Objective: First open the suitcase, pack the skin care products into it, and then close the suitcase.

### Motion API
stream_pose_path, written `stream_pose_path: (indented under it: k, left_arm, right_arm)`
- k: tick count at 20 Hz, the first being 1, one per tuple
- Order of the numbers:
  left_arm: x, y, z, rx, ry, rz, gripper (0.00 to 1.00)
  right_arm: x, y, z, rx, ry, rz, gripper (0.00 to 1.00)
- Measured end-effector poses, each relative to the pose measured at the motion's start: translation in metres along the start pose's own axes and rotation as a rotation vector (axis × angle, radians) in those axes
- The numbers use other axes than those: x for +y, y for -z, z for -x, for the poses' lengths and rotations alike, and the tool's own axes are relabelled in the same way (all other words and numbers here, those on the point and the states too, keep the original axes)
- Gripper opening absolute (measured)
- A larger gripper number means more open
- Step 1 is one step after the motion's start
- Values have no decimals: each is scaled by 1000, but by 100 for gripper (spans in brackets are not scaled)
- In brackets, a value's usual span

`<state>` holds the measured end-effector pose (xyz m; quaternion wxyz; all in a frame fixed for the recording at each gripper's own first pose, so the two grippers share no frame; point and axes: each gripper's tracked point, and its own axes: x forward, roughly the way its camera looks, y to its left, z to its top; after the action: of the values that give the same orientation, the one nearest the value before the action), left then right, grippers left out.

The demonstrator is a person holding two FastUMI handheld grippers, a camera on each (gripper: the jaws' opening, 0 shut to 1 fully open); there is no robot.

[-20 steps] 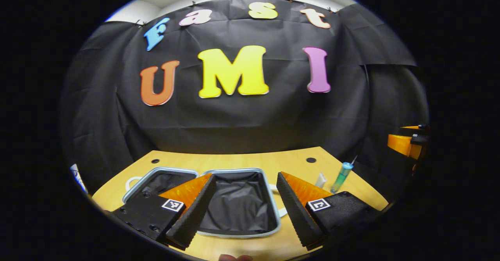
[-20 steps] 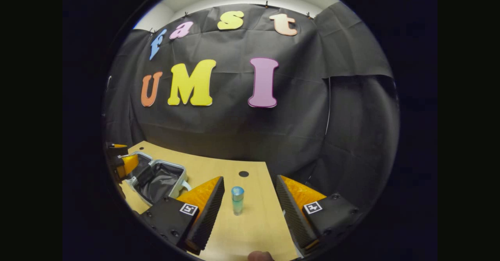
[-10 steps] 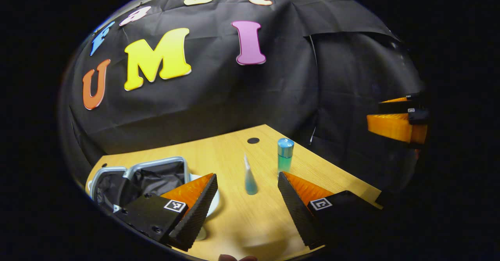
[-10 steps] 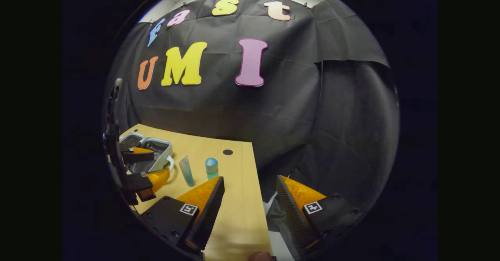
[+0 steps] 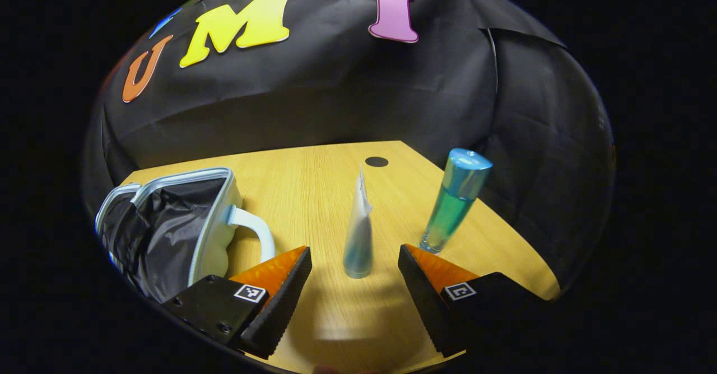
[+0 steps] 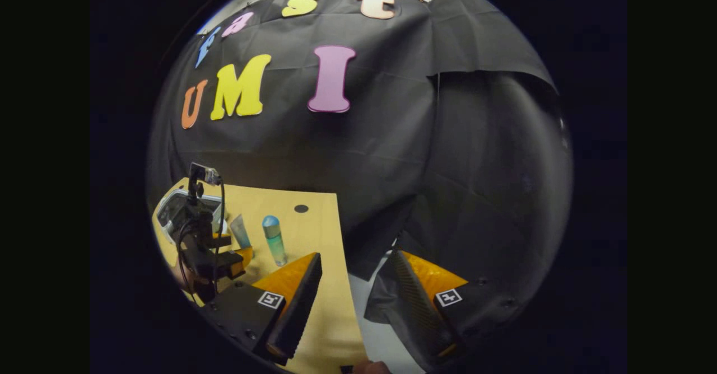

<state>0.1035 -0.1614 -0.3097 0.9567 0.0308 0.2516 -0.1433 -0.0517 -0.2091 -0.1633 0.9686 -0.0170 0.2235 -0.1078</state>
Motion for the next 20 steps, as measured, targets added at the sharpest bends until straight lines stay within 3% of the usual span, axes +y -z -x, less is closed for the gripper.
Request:
stream_pose_path:
  k: [4, 6, 7, 8, 9, 10, 11, 12, 15, 16, 17, 20]
  left_arm:
    - [-1, 7, -24, 35, 12, -5, 94]
    - [-3, 9, -29, 53, 12, -18, 76]
    - [-4, 13, -30, 68, 15, -29, 79]
    - [-2, 15, -33, 79, 10, -45, 64]
    - [1, 16, -35, 87, -1, -48, 60]
    - [0, 16, -37, 90, 1, -42, 45]
    - [0, 16, -35, 99, 4, -46, 50]
    - [-1, 16, -34, 104, 7, -55, 41]
    - [-3, 9, -24, 110, 44, -54, 39]
    - [-4, 4, -16, 104, 59, -54, 44]
    - [-5, -4, -5, 91, 72, -48, 37]
    - [1, -29, 39, 50, 108, 10, 36]
  right_arm:
    - [-6, 8, -2, 22, 13, -6, 80]
    - [-7, 8, -1, 19, 15, -12, 78]
    - [-8, 9, 0, 18, 17, -13, 78]
    - [-8, 9, 0, 17, 20, -13, 78]
    - [-7, 9, 0, 17, 23, -14, 78]
    - [-7, 10, 0, 19, 24, -16, 78]
    - [-7, 13, -1, 22, 26, -16, 79]
    - [-6, 16, -2, 26, 24, -16, 80]
    - [3, 31, -9, 42, 10, 10, 80]
    - [10, 33, -9, 43, -11, 15, 80]
    - [22, 36, -9, 43, -43, 20, 80]
    - [66, 47, -20, 49, -162, 29, 79]
